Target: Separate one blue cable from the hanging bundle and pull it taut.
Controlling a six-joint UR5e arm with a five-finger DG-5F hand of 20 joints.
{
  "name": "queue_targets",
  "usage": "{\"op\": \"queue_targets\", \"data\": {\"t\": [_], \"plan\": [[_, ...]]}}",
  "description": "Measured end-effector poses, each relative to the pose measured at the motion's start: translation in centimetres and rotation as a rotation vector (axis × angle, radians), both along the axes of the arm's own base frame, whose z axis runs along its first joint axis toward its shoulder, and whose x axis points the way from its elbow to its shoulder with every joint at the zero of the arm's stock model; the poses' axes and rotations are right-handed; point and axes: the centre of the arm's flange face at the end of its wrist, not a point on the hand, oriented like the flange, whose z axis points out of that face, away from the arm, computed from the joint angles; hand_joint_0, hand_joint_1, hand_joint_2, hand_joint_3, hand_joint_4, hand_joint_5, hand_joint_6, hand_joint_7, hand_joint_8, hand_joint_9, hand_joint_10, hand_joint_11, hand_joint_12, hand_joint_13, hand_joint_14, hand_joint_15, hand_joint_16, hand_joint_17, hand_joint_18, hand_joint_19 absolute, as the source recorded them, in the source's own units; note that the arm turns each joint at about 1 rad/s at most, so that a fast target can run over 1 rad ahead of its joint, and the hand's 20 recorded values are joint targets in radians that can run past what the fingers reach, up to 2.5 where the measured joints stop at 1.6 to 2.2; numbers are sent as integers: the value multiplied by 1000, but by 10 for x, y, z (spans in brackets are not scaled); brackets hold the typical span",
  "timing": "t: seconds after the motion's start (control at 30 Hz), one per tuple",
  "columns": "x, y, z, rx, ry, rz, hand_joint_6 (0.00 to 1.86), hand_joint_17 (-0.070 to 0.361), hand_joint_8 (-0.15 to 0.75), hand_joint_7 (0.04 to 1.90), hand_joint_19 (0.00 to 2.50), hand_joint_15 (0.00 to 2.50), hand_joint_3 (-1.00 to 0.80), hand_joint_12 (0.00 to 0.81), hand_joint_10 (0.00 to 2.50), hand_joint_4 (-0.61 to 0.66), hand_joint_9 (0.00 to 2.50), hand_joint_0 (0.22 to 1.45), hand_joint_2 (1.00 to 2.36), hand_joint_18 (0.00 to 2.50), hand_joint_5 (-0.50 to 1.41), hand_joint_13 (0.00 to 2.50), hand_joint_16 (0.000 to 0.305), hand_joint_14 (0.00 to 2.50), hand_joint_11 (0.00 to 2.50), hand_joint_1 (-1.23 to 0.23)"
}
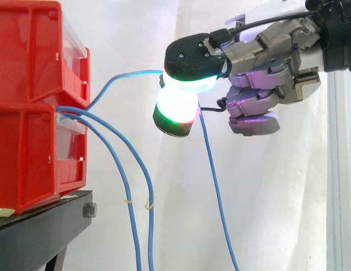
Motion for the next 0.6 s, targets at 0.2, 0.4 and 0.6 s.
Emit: {"op": "queue_targets", "data": {"t": [0.2,0.4,0.6], "plan": [[0,0,0,-14,5,4,507,78,175,1290,1451,1311,-274,285,63,198,2335,746,1019,1190,99,1390,35,1238,2372,-808],[0,0,2,-124,34,19,507,78,167,1269,1444,1314,-270,287,7,202,2347,748,1019,1186,99,1399,35,1214,2395,-806],[2,0,4,-268,62,33,507,77,169,1262,1446,1324,-260,283,1,205,2351,749,1020,1185,99,1403,34,1205,2405,-808]]}}
